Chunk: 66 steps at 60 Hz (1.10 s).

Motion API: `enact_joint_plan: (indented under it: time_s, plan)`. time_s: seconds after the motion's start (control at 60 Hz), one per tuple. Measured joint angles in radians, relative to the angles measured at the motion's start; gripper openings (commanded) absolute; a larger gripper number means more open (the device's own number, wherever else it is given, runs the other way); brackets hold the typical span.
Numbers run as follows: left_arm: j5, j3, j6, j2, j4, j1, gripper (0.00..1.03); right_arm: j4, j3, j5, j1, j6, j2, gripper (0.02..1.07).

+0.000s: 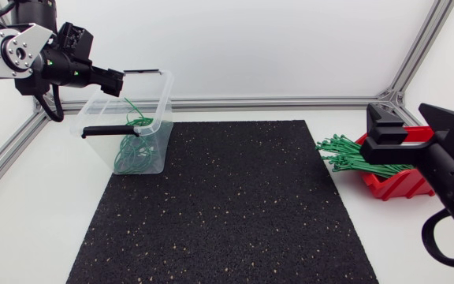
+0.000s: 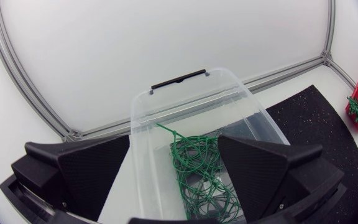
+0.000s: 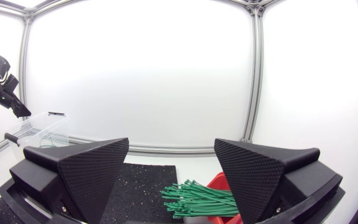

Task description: Take a green cable tie from the red box, thread the tail through the head to close it, then place it in the transparent bin on the left.

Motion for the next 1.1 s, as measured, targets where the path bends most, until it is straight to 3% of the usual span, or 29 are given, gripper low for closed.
enact_joint_plan:
  time_s: [0.2,0.617,0.917,1.1]
  plan:
    - [-0.032,-0.103,-0.022,-0.050,0.151,0.004,0.99,0.089,-0.131,-0.006,-0.084,-0.077,-0.094,1.02]
    - [-0.037,-0.215,-0.029,-0.151,0.255,-0.001,1.00,0.085,-0.273,-0.022,-0.128,-0.143,-0.341,1.02]
    - [-0.039,-0.307,-0.025,-0.208,0.338,-0.017,1.00,0.079,-0.277,-0.140,-0.241,-0.151,-0.405,1.02]
    - [-0.141,-0.407,-0.052,-0.265,0.475,-0.030,0.99,0.078,-0.277,-0.166,-0.257,-0.151,-0.406,1.02]
